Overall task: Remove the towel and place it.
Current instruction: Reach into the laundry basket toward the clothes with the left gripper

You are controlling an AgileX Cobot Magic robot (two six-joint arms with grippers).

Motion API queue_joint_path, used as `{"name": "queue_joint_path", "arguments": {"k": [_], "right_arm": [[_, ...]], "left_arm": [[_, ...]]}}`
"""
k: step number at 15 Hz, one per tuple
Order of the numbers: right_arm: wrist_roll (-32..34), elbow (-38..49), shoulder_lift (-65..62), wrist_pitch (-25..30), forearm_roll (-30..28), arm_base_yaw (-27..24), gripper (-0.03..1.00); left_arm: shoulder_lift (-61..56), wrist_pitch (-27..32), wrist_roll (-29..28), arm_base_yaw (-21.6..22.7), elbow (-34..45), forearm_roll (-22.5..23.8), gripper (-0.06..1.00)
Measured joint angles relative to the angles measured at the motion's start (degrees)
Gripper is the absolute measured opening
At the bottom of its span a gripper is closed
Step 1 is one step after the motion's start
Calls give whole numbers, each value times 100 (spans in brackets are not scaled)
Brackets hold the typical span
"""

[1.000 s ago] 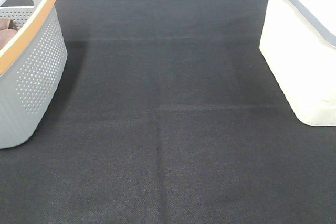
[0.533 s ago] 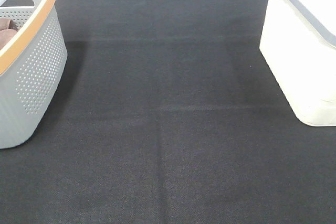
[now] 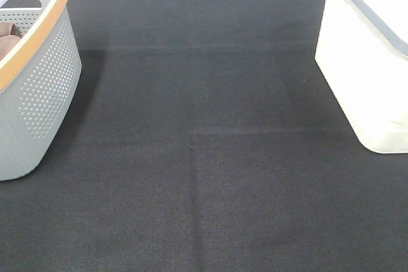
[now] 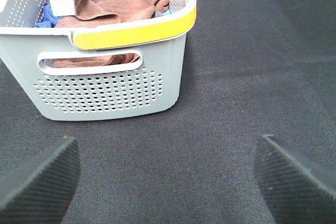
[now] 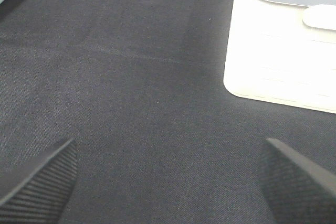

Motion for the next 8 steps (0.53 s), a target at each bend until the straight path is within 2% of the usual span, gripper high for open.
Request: {"name": "queue_joint_path", "arguments": {"k": [4,7,8], "right_arm": [[0,0,0,0,0,0,87],[0,0,0,0,0,0,87],[0,0,0,0,0,0,87]], "left_arm": [[550,-92,-264,0,-34,0,81],[1169,-854,-602,0,-292,286,75],[1644,-1157,-848,0,-435,659,75]]}}
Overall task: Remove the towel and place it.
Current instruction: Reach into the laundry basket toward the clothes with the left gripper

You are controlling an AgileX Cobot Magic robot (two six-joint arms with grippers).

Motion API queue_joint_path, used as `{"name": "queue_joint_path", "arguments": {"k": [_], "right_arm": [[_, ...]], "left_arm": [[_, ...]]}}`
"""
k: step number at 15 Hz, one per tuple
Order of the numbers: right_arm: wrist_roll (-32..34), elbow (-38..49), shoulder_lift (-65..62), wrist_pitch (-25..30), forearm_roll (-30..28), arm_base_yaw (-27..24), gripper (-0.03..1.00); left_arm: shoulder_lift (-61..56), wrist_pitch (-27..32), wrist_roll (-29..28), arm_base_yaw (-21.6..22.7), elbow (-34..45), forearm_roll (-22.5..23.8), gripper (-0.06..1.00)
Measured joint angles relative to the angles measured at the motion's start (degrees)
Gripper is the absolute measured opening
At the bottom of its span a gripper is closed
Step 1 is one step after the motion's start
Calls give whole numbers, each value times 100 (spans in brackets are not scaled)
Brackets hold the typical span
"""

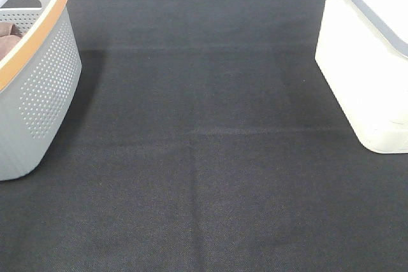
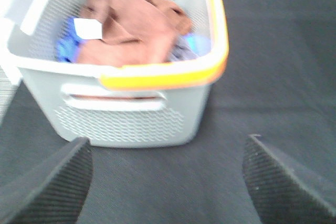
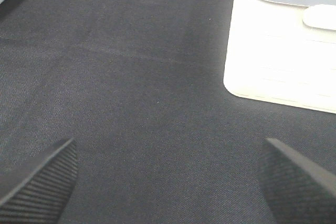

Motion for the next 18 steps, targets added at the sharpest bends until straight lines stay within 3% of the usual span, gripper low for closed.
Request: {"name": "queue_joint_path", "arguments": {"k": [4,5,9,14,18], "right_arm": [[0,0,0,0,0,0,87],[0,0,0,0,0,0,87],[0,0,0,0,0,0,87],[0,0,0,0,0,0,87],[0,0,0,0,0,0,87]], "left_arm": [[1599,-172,-859,0,-819,1146,75],[1599,-172,-859,0,-819,1146,75],[3518,-120,-1364,0,-1942,1874,75],[6056,630,-1484,149,-3174,2034,75],[7638,1123,-1243,361,-4469,2034,75]]}}
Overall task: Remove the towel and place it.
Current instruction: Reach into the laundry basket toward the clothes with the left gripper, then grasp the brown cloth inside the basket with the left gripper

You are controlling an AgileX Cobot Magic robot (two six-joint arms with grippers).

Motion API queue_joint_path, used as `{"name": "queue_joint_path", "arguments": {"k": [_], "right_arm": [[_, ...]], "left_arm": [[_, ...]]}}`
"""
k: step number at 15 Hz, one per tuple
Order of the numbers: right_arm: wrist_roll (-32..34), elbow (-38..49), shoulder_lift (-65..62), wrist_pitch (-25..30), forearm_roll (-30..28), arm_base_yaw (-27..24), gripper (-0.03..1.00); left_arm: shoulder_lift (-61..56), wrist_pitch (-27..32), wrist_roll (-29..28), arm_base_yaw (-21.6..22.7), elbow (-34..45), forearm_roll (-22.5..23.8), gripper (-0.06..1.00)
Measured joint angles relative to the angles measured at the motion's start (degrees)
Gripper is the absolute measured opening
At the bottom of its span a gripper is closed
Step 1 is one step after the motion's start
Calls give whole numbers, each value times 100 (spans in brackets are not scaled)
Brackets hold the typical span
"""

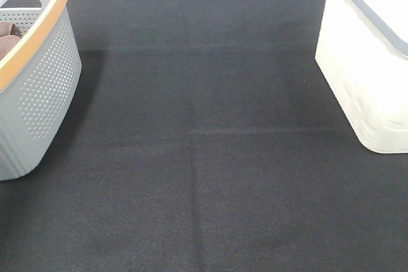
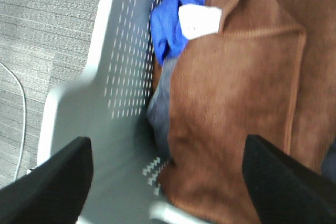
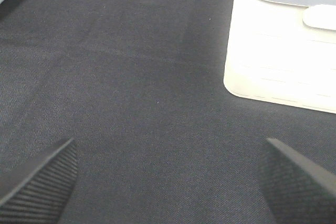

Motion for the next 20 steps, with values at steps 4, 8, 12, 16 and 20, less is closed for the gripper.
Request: {"name": "queue_joint_path", "arguments": {"k": [4,8,12,16,20], "right_arm": [[0,0,0,0,0,0,87],[0,0,0,0,0,0,87],[0,0,0,0,0,0,87],[0,0,0,0,0,0,87],[0,0,0,0,0,0,87]], "left_arm": [[1037,195,183,0,-1341,-17,75],[2154,521,521,0,-2744,-367,75],[3019,945,607,0,-3518,-544,75],[3237,957,619,109,-3547,-550,75],[3415,888,619,223,-3547,-670,69]]}}
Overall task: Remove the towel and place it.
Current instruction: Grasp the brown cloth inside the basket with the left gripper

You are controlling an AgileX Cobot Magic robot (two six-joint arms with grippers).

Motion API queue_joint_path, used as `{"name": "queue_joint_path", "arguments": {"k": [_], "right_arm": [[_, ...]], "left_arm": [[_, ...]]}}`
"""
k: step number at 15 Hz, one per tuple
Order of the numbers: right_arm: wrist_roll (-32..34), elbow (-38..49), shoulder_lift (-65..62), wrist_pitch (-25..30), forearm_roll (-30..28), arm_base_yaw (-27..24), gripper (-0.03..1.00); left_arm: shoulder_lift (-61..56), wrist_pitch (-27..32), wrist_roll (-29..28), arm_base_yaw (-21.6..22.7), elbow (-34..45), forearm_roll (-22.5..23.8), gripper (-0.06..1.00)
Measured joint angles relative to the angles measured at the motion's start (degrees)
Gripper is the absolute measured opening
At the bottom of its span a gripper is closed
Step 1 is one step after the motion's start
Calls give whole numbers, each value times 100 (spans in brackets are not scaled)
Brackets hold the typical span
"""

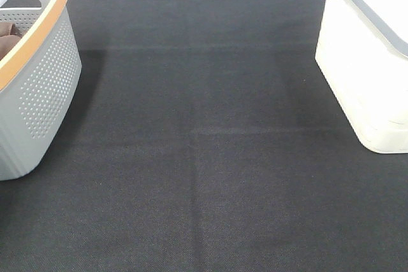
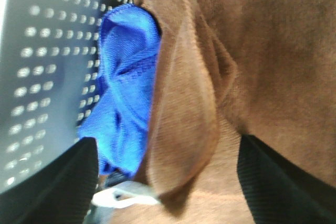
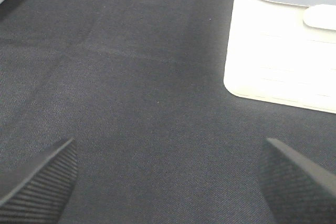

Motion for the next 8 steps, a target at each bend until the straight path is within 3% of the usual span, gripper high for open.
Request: {"name": "queue_joint_path", "arguments": {"k": [2,4,5,7,8], "right_arm": [[0,0,0,0,6,0,87],[0,0,0,0,6,0,87],[0,0,0,0,6,0,87],[0,0,0,0,6,0,87],[0,0,0,0,6,0,87]], "left_arm": [[11,-149,0,0,0,-223,62],[11,-258,0,0,0,-355,45],[11,-258,0,0,0,-355,45],[11,-275,109,0,0,-390,23],[11,-258,155,0,0,-390,7]]}}
